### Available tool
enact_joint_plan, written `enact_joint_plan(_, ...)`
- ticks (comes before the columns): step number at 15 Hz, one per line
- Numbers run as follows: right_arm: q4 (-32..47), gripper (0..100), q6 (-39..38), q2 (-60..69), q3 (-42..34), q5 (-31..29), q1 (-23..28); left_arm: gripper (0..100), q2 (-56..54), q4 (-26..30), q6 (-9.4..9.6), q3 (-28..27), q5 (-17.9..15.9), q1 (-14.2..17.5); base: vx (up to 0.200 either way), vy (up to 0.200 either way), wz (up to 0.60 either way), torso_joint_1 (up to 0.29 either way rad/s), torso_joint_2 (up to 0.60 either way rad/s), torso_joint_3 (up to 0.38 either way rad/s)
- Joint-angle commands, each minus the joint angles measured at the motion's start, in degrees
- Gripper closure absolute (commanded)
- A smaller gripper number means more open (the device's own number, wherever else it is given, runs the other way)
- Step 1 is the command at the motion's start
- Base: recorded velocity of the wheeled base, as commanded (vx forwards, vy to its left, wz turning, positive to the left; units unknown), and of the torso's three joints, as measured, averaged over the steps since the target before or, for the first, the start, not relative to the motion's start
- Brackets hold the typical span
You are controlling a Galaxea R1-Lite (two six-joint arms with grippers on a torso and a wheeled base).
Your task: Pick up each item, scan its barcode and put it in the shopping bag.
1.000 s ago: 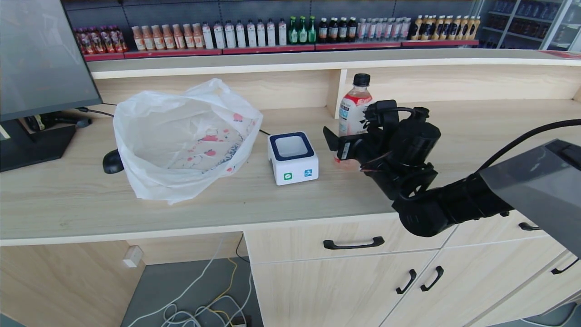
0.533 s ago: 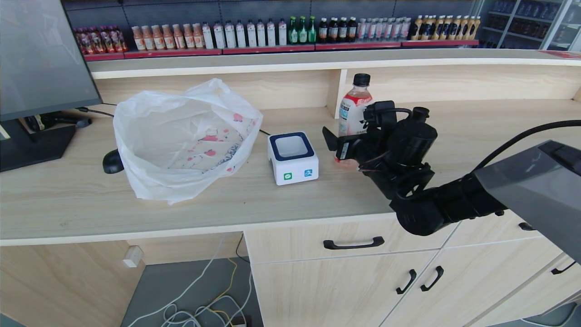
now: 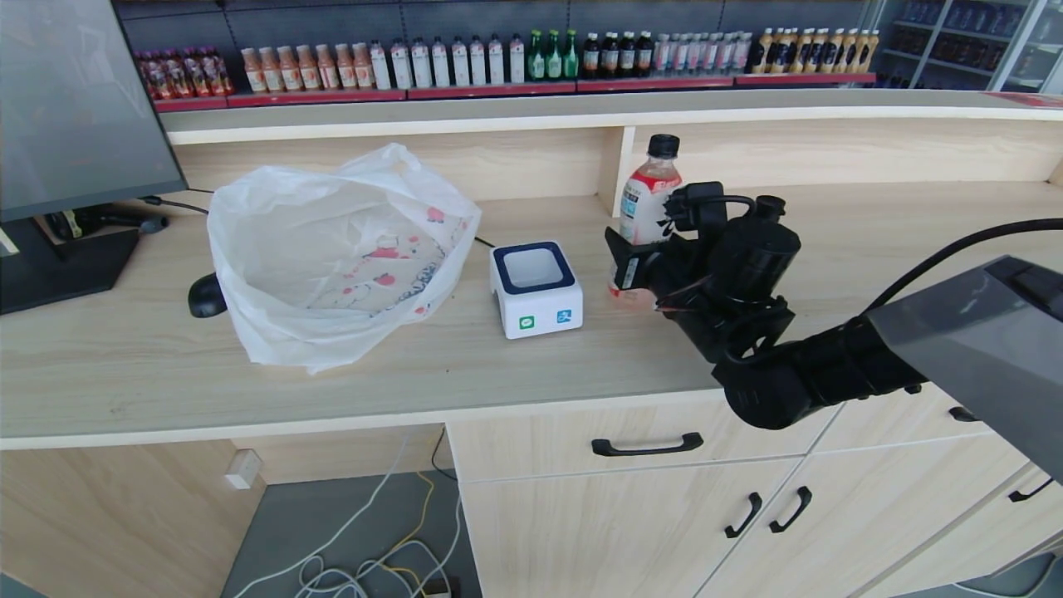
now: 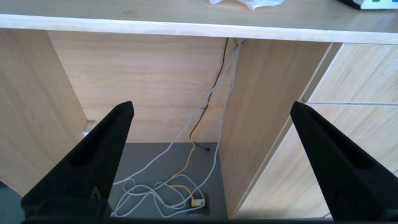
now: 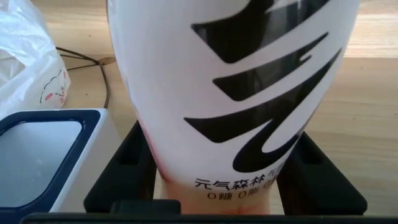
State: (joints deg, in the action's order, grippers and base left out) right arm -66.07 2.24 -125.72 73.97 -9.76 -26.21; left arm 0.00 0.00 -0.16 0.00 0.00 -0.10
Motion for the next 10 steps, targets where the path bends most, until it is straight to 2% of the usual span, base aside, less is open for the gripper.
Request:
enact_joint_plan(1, 0.0, 100, -0.3, 0.3, 0.4, 0.0, 0.0, 0, 0.0, 0.0, -0.02, 0.0, 0.0, 0.0, 0.0, 0.0, 0.0, 0.0, 0.0, 0.0)
enact_joint_plan(10, 0.0, 100, -0.3, 3.6, 0.9, 0.4, 0.0, 0, 0.0, 0.0, -0.02, 0.0, 0.0, 0.0, 0.0, 0.0, 0.0, 0.0, 0.0, 0.0)
